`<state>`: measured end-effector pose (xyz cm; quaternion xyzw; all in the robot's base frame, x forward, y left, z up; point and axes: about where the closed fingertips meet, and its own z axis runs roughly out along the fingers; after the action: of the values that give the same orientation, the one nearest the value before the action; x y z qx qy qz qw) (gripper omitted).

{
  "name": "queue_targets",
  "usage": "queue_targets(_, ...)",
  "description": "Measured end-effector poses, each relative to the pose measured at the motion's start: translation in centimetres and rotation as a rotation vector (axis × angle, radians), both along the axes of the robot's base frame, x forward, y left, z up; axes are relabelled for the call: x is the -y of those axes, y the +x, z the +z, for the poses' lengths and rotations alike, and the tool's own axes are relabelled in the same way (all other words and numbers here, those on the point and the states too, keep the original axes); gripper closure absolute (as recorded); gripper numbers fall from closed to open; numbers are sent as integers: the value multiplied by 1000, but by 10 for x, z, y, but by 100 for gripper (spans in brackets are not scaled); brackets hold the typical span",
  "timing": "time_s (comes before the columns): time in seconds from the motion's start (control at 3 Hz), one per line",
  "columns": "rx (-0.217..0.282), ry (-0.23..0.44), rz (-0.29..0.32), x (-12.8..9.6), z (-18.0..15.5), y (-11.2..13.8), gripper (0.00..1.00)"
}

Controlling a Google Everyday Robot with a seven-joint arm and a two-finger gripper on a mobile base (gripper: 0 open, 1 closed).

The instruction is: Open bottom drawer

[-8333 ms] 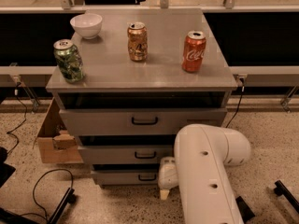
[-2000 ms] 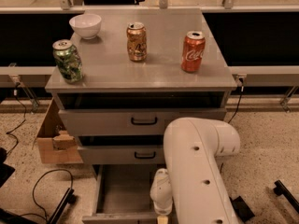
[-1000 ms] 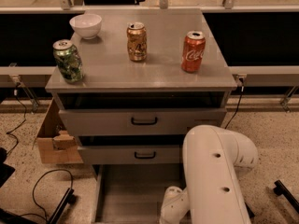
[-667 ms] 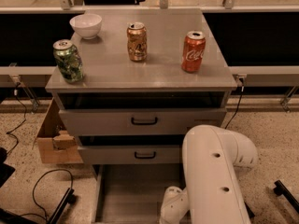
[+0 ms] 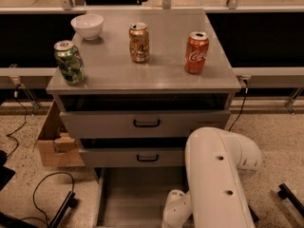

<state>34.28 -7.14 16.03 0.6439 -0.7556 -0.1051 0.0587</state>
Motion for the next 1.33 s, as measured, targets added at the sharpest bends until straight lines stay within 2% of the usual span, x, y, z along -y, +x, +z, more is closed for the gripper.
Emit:
queue_targets(0.67, 0, 0, 0, 0, 0, 0, 36)
queue_targets(1.0, 0, 0, 0, 0, 0, 0, 5)
queue_targets(1.33, 0, 0, 0, 0, 0, 0, 0)
